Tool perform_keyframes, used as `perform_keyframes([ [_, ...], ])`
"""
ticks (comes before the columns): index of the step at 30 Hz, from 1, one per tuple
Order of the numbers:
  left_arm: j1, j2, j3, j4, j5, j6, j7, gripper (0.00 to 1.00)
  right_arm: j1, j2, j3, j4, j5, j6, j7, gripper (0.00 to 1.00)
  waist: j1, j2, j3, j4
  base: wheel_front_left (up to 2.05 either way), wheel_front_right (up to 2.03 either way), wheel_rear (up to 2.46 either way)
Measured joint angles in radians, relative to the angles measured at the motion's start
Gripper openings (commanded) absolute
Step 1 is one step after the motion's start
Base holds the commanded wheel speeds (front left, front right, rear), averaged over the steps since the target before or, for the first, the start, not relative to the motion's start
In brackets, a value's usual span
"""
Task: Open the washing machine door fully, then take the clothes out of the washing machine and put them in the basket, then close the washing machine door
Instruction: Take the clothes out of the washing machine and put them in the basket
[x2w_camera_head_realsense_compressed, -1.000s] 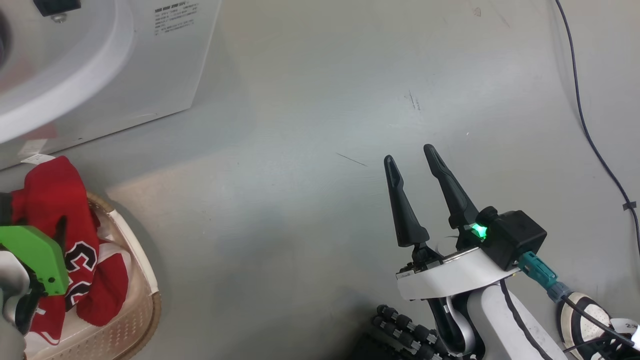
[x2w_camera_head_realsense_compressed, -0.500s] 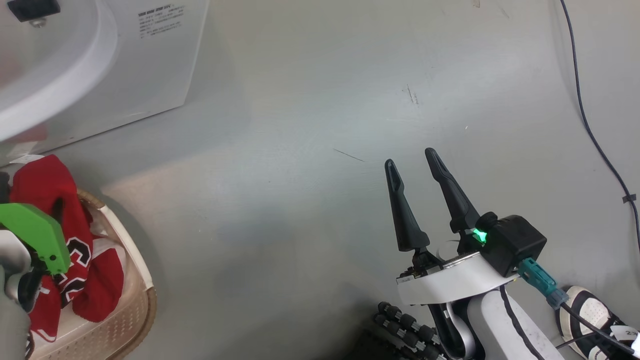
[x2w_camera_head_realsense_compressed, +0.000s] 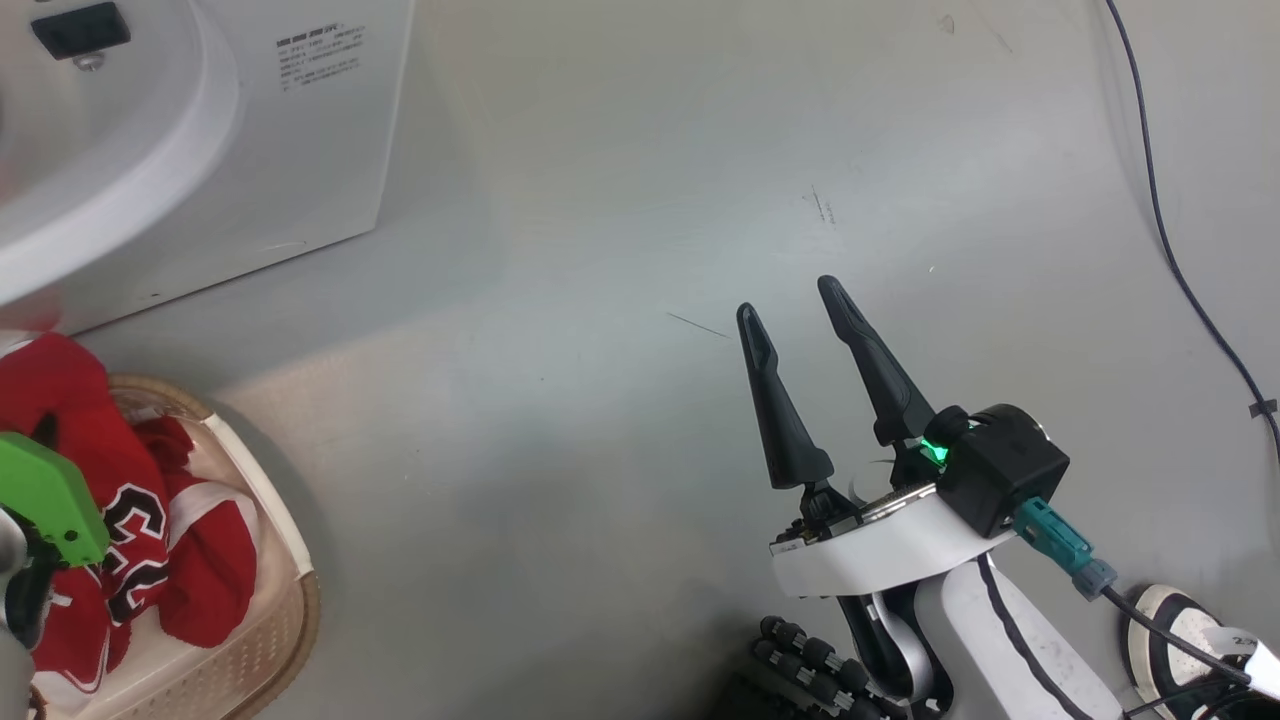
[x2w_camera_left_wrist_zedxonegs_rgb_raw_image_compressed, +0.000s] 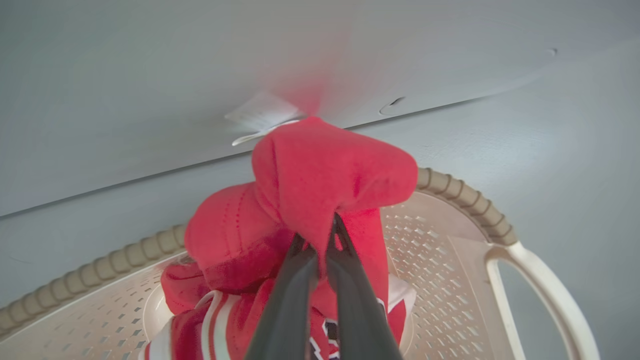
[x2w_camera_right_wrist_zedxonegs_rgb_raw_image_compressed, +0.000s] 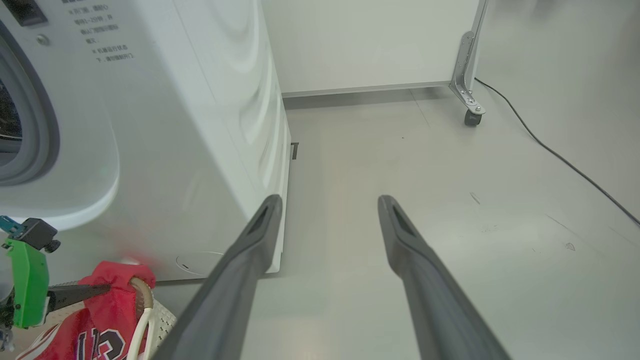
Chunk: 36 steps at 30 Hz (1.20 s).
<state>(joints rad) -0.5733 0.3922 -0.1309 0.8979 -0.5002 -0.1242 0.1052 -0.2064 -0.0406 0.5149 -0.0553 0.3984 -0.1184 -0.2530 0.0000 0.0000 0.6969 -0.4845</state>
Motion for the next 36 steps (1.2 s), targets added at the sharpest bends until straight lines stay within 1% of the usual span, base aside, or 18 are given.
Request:
perform_keyframes([
  [4, 0.006, -0.026, -0.006, 0.004, -0.003, 0.000, -0.037, 0.00, -0.017, -0.001, -0.017, 0.008, 0.000, 0.000, 0.000, 1.00, 0.0000, 0.0000, -0.024, 0.008, 0.00, 0.00, 0.00],
  [9, 0.030, -0.059, -0.038, 0.010, -0.003, 0.000, -0.077, 0.00, -0.022, -0.002, -0.043, 0.040, -0.007, 0.000, 0.000, 1.00, 0.0000, 0.0000, -0.058, 0.037, 0.00, 0.00, 0.00],
  [15, 0.073, -0.098, -0.091, 0.012, -0.002, -0.002, -0.119, 0.00, -0.022, -0.002, -0.067, 0.082, -0.035, 0.001, 0.000, 1.00, 0.0000, 0.0000, -0.103, 0.091, 0.00, 0.00, 0.00],
  [20, 0.117, -0.132, -0.127, 0.016, -0.003, -0.002, -0.133, 0.00, -0.022, -0.005, -0.086, 0.114, -0.057, 0.006, 0.000, 1.00, 0.0000, 0.0000, -0.142, 0.145, 0.00, 0.00, 0.00],
  [26, 0.165, -0.143, -0.169, 0.040, -0.019, -0.004, -0.117, 0.00, -0.021, -0.012, -0.091, 0.135, -0.068, 0.022, 0.000, 1.00, 0.0000, 0.0000, -0.187, 0.212, 0.00, 0.00, 0.00],
  [30, 0.174, -0.153, -0.179, 0.051, -0.030, -0.004, -0.112, 0.00, -0.019, -0.016, -0.085, 0.147, -0.077, 0.032, 0.000, 1.00, 0.0000, 0.0000, -0.213, 0.249, 0.00, 0.00, 0.00],
  [33, 0.175, -0.153, -0.184, 0.064, -0.038, -0.004, -0.099, 0.00, -0.019, -0.015, -0.072, 0.153, -0.082, 0.047, 0.000, 1.00, 0.0000, 0.0000, -0.225, 0.268, 0.00, 0.00, 0.00],
  [36, 0.175, -0.153, -0.186, 0.068, -0.044, -0.004, -0.095, 0.00, -0.019, -0.015, -0.063, 0.154, -0.086, 0.055, 0.000, 1.00, 0.0000, 0.0000, -0.226, 0.271, 0.00, 0.00, 0.00],
])
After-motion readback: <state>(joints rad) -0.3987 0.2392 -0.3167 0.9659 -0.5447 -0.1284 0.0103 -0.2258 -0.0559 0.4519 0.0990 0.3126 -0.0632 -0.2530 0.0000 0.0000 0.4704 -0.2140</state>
